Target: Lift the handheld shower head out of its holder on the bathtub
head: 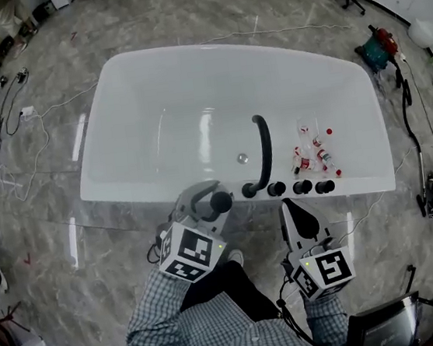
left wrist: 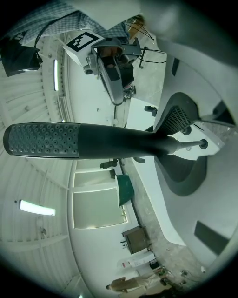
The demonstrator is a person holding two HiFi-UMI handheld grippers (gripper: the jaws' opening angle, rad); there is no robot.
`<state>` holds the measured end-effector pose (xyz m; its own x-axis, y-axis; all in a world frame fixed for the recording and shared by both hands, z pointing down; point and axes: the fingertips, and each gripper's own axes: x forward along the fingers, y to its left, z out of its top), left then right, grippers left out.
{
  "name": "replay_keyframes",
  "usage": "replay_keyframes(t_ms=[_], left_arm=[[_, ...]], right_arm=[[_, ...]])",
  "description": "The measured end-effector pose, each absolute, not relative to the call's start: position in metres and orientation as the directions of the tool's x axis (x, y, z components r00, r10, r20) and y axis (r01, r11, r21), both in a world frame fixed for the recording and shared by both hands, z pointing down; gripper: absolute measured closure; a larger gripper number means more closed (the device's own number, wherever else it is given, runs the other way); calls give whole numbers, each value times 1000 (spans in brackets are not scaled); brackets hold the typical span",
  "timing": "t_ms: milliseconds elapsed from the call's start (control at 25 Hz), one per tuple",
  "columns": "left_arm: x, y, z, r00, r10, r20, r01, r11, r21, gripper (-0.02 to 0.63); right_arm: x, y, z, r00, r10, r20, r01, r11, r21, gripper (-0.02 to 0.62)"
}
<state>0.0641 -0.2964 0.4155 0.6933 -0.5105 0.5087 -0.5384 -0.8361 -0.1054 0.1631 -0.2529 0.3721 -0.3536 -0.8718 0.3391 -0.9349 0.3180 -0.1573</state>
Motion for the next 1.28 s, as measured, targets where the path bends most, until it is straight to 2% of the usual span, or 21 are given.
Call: replay_keyframes(t_ms=[280, 560, 840, 1280], left_arm=[[60, -276, 377, 709, -506, 491, -546, -835, -72, 480], [58, -261, 332, 739, -498, 453, -524, -848, -78, 480], [53, -253, 291, 737, -518, 434, -530, -842, -105, 480], [38, -248, 228, 743, -575, 343, -569, -812, -129, 480]], right_arm=[[153, -245, 325, -372, -889, 269, -928, 352, -119, 580], [153, -237, 303, -343, -908, 238, -939, 325, -112, 580], [160, -222, 282, -331, -914, 233, -943, 318, -95, 580], [154, -220, 231, -339, -928, 151, -940, 340, -18, 580]])
